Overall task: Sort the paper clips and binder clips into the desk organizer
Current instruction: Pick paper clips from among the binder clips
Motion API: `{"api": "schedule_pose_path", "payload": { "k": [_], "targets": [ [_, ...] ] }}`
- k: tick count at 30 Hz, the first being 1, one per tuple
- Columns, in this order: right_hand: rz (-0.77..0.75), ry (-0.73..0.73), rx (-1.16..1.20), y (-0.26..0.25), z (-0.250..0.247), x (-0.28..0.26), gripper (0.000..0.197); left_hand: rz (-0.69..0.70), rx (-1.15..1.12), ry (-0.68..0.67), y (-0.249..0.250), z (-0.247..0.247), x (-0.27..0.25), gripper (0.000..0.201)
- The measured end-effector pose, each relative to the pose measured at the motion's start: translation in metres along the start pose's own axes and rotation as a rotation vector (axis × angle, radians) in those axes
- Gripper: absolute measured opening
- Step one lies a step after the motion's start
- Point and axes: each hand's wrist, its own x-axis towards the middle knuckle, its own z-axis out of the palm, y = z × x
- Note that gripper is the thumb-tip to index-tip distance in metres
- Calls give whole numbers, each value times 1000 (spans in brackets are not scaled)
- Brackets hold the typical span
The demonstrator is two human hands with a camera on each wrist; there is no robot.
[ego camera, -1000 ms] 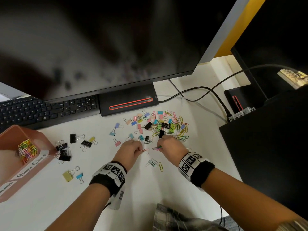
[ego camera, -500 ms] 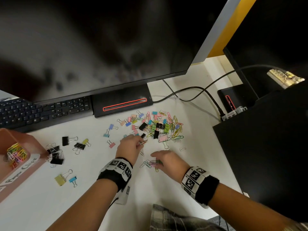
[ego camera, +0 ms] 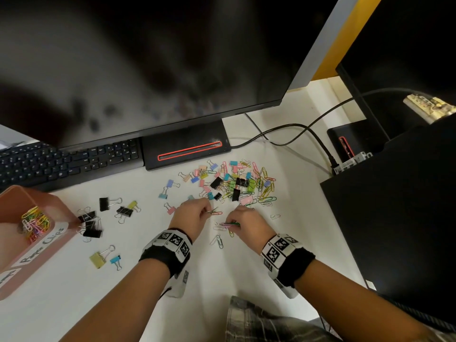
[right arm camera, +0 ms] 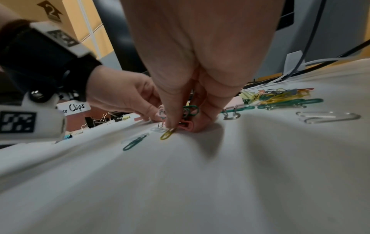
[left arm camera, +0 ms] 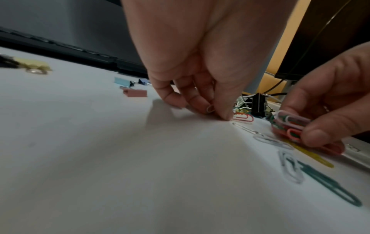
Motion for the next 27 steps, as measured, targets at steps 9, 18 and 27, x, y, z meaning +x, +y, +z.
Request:
{"api": "schedule_pose_path", "payload": {
  "k": [9, 18, 27],
  "targets": [
    [61, 18, 24, -7, 9, -12, 20, 60, -18, 122, -16, -8, -23, 6],
    [122, 8, -177, -9, 18, 5, 15, 88, 80, -155, -5, -4, -11, 32],
    [123, -22, -312, -12, 23, 7, 15, 31, 336, -256, 4, 1, 3, 19]
  ]
}}
